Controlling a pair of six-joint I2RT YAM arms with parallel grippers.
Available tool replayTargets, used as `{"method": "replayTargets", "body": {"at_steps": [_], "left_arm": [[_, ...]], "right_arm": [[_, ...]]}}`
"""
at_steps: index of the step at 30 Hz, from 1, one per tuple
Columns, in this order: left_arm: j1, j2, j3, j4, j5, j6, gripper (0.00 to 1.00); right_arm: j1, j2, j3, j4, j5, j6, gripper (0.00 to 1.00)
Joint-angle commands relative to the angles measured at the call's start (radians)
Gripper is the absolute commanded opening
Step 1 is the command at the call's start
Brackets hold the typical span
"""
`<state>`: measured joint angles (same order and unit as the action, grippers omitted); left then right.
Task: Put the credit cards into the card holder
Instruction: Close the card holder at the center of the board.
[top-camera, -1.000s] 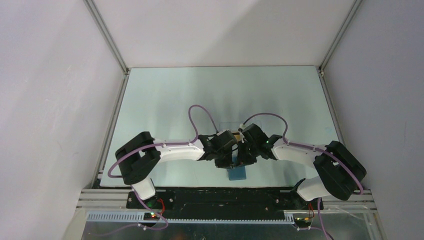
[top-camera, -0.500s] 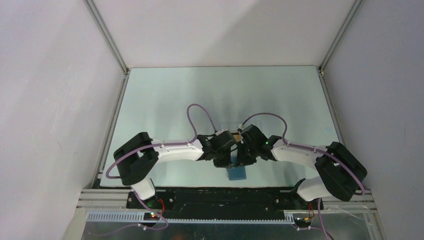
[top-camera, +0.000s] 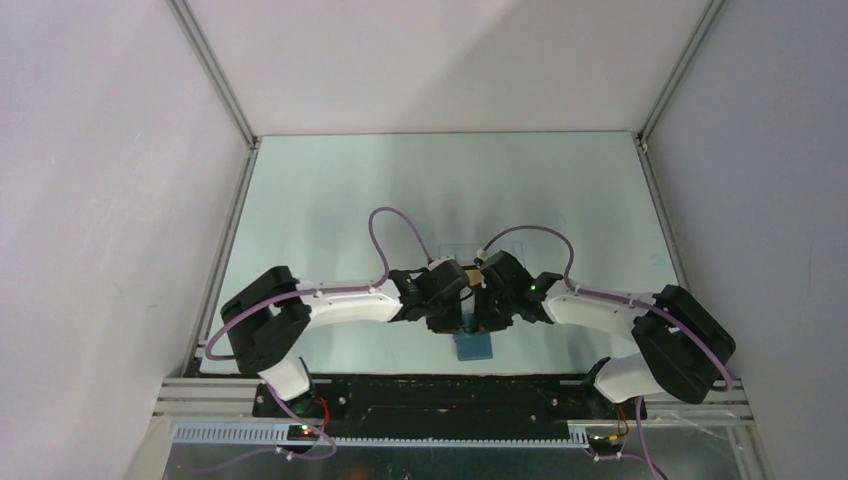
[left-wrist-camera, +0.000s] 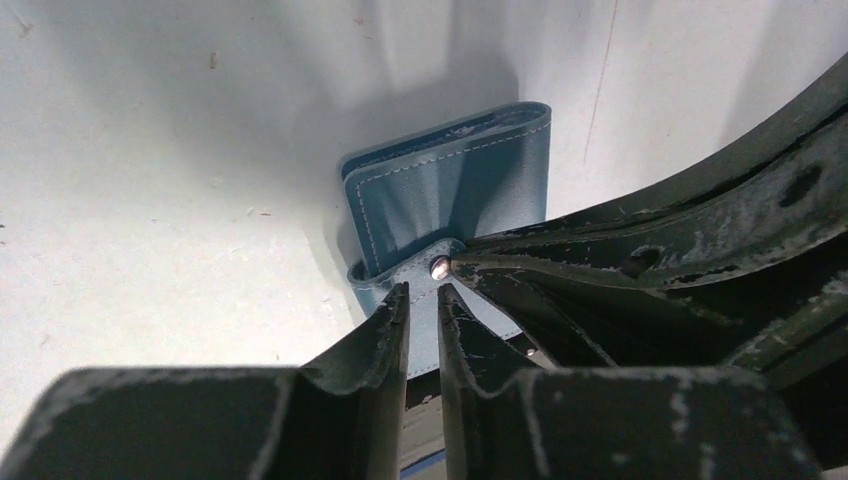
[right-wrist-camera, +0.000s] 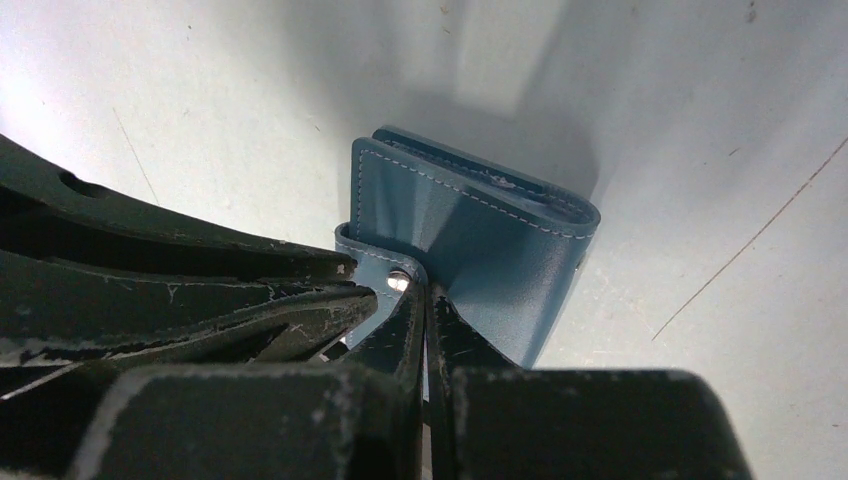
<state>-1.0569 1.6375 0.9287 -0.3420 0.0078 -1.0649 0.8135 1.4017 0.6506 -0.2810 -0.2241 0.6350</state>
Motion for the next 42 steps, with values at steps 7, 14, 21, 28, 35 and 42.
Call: {"method": "replayTargets", "body": {"at_steps": [7, 14, 21, 28, 35, 42], "left_arm": [[0.005, 0.001, -0.005, 0.037, 0.021, 0.005, 0.21], [0.003, 0.013, -0.003, 0.035, 0.023, 0.011, 0.22], [0.002, 0.035, 0.011, 0.035, 0.028, 0.020, 0.23], [0.001, 0.062, 0.011, 0.035, 0.032, 0.020, 0.18], [0.001, 0.068, -0.002, 0.036, 0.031, 0.012, 0.15], [0.001, 0.068, -0.005, 0.035, 0.027, 0.013, 0.17]], "right_arm": [[0.023, -0.057, -0.022, -0.148, 0.018, -0.003, 0.00], [0.018, -0.091, 0.003, -0.147, 0.006, -0.005, 0.00], [0.016, -0.076, 0.015, -0.142, -0.005, -0.008, 0.00], [0.025, -0.094, 0.015, -0.135, -0.022, -0.006, 0.00], [0.027, -0.116, 0.015, -0.123, -0.044, -0.006, 0.00], [0.040, -0.111, 0.004, -0.138, -0.031, 0.005, 0.00]]}}
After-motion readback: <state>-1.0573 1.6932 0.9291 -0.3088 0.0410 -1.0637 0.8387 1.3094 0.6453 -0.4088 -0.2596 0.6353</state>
